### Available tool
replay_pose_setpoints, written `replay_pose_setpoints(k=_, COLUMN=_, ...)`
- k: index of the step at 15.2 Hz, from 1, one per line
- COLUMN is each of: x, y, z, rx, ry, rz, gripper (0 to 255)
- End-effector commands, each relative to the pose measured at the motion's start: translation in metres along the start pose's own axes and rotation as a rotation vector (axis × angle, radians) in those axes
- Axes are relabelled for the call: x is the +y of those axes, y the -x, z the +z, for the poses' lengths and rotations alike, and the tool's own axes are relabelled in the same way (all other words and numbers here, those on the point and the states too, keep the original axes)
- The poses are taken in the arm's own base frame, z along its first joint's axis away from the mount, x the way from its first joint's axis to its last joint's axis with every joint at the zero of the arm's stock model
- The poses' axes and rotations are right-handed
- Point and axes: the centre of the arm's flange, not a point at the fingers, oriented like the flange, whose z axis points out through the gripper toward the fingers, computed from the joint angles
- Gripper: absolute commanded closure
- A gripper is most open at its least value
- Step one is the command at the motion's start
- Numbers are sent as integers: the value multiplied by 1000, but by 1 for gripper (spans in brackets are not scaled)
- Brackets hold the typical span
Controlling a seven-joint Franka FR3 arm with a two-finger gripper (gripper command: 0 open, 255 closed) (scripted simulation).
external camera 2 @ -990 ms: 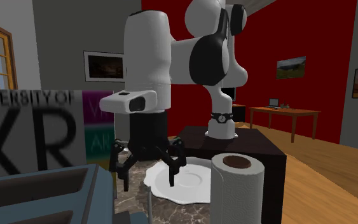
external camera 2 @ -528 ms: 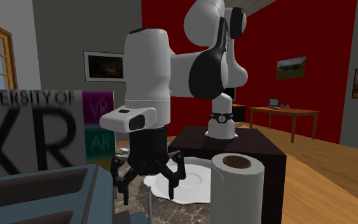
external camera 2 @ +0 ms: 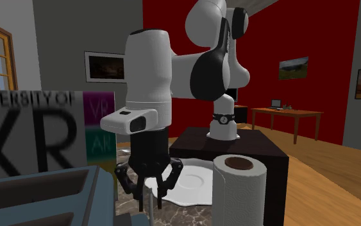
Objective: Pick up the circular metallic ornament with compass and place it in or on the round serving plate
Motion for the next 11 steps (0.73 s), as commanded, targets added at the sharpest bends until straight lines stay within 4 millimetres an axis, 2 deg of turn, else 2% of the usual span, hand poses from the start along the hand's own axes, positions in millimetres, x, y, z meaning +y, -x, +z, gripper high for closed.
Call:
replay_pose_setpoints(k=1, x=0, y=0, z=0, rx=0, ry=0, rz=0, gripper=255)
replay_pose_setpoints(k=8, x=0, y=0, z=0, rx=0, ry=0, rz=0, gripper=255)
replay_pose_setpoints(k=11, x=0, y=0, z=-16, rx=0, ry=0, rz=0, gripper=255)
